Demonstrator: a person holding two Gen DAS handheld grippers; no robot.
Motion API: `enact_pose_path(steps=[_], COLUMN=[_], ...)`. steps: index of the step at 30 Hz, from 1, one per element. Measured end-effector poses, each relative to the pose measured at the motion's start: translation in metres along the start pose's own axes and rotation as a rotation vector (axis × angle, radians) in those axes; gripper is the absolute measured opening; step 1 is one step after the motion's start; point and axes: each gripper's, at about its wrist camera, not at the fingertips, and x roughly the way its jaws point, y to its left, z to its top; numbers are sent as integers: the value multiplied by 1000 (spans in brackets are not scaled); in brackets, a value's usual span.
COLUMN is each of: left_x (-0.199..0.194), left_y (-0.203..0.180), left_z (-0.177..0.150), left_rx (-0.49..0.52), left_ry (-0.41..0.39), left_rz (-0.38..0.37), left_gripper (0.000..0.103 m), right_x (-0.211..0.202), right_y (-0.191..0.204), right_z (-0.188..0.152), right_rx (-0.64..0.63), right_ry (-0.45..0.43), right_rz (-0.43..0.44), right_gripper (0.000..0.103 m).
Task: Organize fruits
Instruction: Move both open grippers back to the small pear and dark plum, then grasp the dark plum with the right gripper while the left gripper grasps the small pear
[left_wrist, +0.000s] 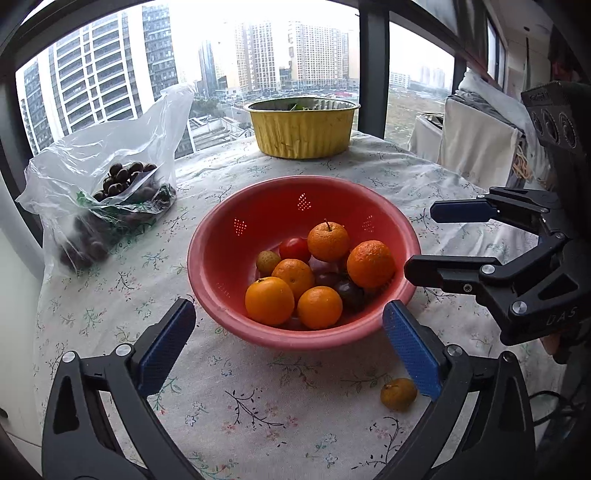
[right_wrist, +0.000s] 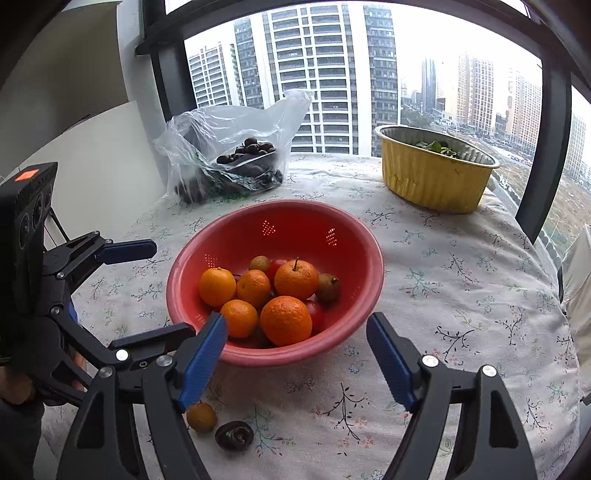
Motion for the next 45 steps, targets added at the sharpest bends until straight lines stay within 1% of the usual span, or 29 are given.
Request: enact_pose_path(steps=[1, 3, 5, 10, 13, 16, 18, 23, 25, 27, 30, 34, 43, 45], left_x=[-3, -10, -16, -32, -41, -46, -48, -56, -59, -59, -59, -56, -51, -50], left_y=[-4, -12, -19, -30, -36, -37, -36, -33, -32, -31, -30, -28, -31, -32], left_z=[-5, -16, -27, -53, -68, -83, -93, -111, -114, -114, -113, -111, -108, -108], left_rx=[7, 13, 14, 3, 3, -7, -17, -41, -43, -44, -47, -48, -39, -37], left_ry=[4, 8, 15, 31, 41, 62, 73, 89, 90, 98, 102, 114, 116, 116], left_rz=[3, 9, 4, 21, 36, 45, 44, 43, 41, 49, 56, 56, 45, 41], left_gripper=[103, 103, 103, 103, 103, 103, 103, 103, 103, 103, 103, 103, 103, 103], right_x=[-6, -15, -20, -21, -20, -16, -12, -4, 0, 6, 15, 20, 21, 20], right_y=[-1, -2, -2, 4, 8, 12, 15, 24, 28, 30, 31, 32, 34, 36], right_z=[-5, -16, -29, -61, -75, -81, -81, -77, -75, -71, -69, -70, -72, -73], right_rx=[6, 26, 38, 40, 33, 11, -12, -110, -151, -182, -213, -249, -326, -348], right_ry=[-6, -10, 0, 62, 87, 104, 117, 130, 138, 153, 180, 194, 189, 181], right_rz=[7, 23, 40, 51, 56, 64, 74, 141, 145, 152, 151, 161, 191, 205], right_gripper=[81, 86, 87, 87, 87, 81, 75, 70, 68, 64, 61, 58, 44, 39])
